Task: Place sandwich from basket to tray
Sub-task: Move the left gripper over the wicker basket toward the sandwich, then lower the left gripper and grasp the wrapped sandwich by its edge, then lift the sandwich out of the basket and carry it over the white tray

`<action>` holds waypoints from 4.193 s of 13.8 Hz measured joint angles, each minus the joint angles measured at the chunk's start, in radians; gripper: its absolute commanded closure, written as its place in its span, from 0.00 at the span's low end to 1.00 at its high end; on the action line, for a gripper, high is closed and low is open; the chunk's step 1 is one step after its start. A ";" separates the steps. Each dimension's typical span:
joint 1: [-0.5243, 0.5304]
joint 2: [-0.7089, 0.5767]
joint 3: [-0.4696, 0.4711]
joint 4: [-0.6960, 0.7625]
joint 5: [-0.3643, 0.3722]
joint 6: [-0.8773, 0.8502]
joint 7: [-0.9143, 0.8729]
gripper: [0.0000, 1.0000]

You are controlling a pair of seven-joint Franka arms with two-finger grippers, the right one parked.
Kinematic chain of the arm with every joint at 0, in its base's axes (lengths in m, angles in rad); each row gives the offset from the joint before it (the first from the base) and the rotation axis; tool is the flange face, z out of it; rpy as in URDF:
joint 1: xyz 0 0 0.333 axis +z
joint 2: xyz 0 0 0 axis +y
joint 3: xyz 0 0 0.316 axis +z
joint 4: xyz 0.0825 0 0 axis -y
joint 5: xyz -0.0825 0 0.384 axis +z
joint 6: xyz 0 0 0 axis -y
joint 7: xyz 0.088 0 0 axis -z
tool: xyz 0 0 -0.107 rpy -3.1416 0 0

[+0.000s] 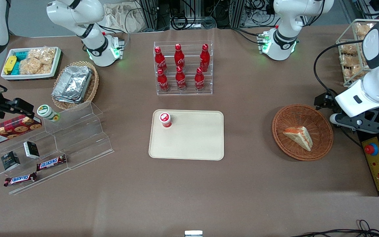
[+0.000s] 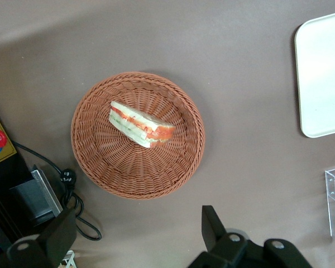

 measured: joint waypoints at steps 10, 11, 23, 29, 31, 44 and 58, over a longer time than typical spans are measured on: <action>0.005 0.050 0.004 -0.057 0.078 0.048 -0.343 0.00; 0.005 0.050 0.004 -0.093 0.080 0.086 -0.458 0.00; 0.029 0.104 0.026 -0.596 0.082 0.805 -1.191 0.00; 0.031 0.162 0.033 -0.596 0.082 0.826 -1.240 1.00; 0.032 0.166 0.048 -0.594 0.082 0.832 -1.248 1.00; 0.023 0.123 -0.231 -0.020 0.036 0.070 -1.083 1.00; -0.225 0.565 -0.456 0.039 0.266 0.419 -1.169 1.00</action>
